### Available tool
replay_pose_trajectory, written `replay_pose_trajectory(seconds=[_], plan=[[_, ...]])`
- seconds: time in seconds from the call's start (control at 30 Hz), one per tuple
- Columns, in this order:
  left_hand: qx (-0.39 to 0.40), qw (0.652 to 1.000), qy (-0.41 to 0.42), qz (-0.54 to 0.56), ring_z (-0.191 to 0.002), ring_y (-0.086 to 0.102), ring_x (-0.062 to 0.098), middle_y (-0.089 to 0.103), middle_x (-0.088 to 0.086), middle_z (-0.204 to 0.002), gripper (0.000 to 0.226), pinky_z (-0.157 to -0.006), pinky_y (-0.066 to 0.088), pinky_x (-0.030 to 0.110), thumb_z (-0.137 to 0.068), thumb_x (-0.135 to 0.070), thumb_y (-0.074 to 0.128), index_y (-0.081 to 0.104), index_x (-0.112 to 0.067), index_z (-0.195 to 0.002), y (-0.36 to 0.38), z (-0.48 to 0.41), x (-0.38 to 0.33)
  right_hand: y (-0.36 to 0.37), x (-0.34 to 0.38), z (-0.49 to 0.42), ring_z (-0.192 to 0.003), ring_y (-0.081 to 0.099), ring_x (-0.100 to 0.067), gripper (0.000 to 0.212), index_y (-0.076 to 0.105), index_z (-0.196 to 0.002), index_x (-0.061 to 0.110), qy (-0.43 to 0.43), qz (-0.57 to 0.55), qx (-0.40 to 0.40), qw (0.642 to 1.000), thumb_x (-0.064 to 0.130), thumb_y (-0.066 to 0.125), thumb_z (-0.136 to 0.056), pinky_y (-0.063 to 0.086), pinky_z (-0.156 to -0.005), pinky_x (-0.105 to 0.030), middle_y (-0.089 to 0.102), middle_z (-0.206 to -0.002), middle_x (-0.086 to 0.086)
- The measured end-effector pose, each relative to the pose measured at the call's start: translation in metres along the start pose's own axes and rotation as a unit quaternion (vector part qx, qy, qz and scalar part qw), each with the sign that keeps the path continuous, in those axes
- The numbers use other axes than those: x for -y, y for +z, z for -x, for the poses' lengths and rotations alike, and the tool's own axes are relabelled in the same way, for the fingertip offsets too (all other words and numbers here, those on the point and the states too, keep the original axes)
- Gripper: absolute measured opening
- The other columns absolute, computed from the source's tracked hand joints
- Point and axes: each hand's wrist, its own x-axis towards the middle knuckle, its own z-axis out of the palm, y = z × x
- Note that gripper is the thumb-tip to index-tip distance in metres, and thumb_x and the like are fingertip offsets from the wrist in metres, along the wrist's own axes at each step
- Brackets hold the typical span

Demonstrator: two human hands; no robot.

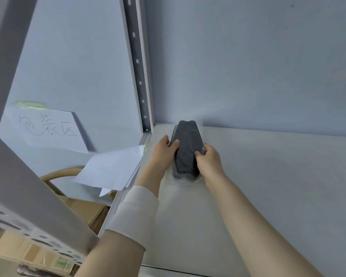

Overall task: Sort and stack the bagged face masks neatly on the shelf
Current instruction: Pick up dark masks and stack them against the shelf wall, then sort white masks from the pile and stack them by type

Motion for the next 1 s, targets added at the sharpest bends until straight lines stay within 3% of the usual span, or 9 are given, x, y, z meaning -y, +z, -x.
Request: replay_pose_trajectory(seconds=[0.1,0.2,0.33,0.43,0.53,0.67,0.73,0.87,1.0], plan=[[0.011,0.999,0.013,0.030,-0.079,0.050,0.015,0.055,0.001,-0.087,0.010,-0.071,0.044,0.027,-0.098,-0.015,0.046,0.054,-0.011,-0.092,-0.003,0.001,0.002,0.005,0.006,-0.004,-0.114,0.053,-0.028,0.037,0.043,-0.131,0.005,0.005,0.027,0.005,1.000,0.007,0.044,-0.095,0.044,-0.098,-0.038,0.055,-0.127,-0.010],[0.013,0.999,0.011,0.031,-0.095,0.053,0.013,0.058,-0.001,-0.109,0.029,-0.072,0.045,0.016,-0.100,-0.013,0.043,0.052,-0.008,-0.126,-0.005,0.001,0.000,0.010,0.008,-0.010,-0.119,0.050,-0.030,0.043,0.036,-0.137,0.004,0.000,0.060,0.006,0.998,0.009,0.044,-0.095,0.042,-0.099,-0.037,0.051,-0.132,-0.013],[0.030,0.999,0.016,-0.017,-0.086,0.051,0.013,0.058,-0.001,-0.098,0.022,-0.061,0.038,0.009,-0.100,-0.010,0.038,0.054,-0.010,-0.114,-0.005,-0.006,-0.002,0.012,0.005,-0.018,-0.117,0.044,-0.030,0.032,0.047,-0.126,0.005,-0.001,0.113,0.005,0.994,0.012,0.041,-0.096,0.041,-0.084,-0.033,0.056,-0.119,-0.014],[0.034,0.997,-0.015,-0.069,-0.072,0.046,0.010,0.051,-0.001,-0.085,0.014,-0.063,0.038,0.017,-0.098,-0.015,0.034,0.047,-0.013,-0.102,-0.003,-0.015,0.002,0.009,0.005,-0.022,-0.124,0.028,-0.029,0.037,0.043,-0.132,0.005,-0.005,0.170,0.014,0.985,0.017,0.038,-0.097,0.036,-0.083,-0.030,0.053,-0.095,-0.008],[0.037,0.988,-0.021,-0.147,-0.094,0.054,0.020,0.057,0.000,-0.104,0.037,-0.091,0.046,0.039,-0.092,-0.027,0.031,0.041,-0.026,-0.127,-0.003,-0.021,0.004,0.007,0.005,-0.020,-0.140,0.013,-0.030,0.042,0.034,-0.139,0.005,-0.014,0.244,0.026,0.969,0.019,0.034,-0.099,0.025,-0.108,-0.038,0.053,-0.124,-0.015],[0.068,0.982,-0.024,-0.173,-0.132,0.038,0.028,0.028,0.011,-0.151,0.054,-0.103,0.031,0.031,-0.101,-0.009,0.028,0.008,-0.012,-0.152,0.002,-0.015,-0.009,0.008,0.003,-0.015,-0.145,-0.007,-0.027,0.049,0.018,-0.146,0.004,-0.025,0.288,0.038,0.957,0.020,0.028,-0.102,0.011,-0.113,-0.039,0.041,-0.141,-0.019],[0.056,0.981,-0.013,-0.183,-0.138,0.031,0.029,0.020,0.018,-0.155,0.055,-0.106,0.030,0.033,-0.100,-0.006,0.028,0.007,-0.008,-0.151,0.003,-0.013,-0.011,0.009,0.003,-0.014,-0.145,-0.008,-0.026,0.050,0.014,-0.147,0.003,-0.026,0.299,0.044,0.953,0.022,0.025,-0.102,0.010,-0.113,-0.039,0.037,-0.145,-0.018],[0.031,0.981,-0.012,-0.192,-0.127,0.042,0.038,0.031,0.025,-0.148,0.049,-0.093,0.037,0.038,-0.103,-0.016,0.025,0.012,-0.012,-0.150,-0.001,-0.007,-0.014,0.003,0.004,-0.010,-0.145,-0.006,-0.025,0.050,0.011,-0.149,0.006,-0.036,0.260,0.057,0.963,0.024,0.019,-0.103,0.009,-0.114,-0.039,0.033,-0.149,-0.013],[-0.032,0.956,0.116,-0.266,-0.146,0.012,0.027,0.012,0.005,-0.159,0.051,-0.115,0.017,0.039,-0.104,-0.024,0.025,0.008,-0.015,-0.152,-0.002,0.011,-0.034,-0.029,0.004,0.002,-0.145,0.000,-0.025,0.049,0.014,-0.149,0.011,-0.075,0.219,0.026,0.972,0.023,0.024,-0.103,0.010,-0.113,-0.040,0.024,-0.153,-0.015]])
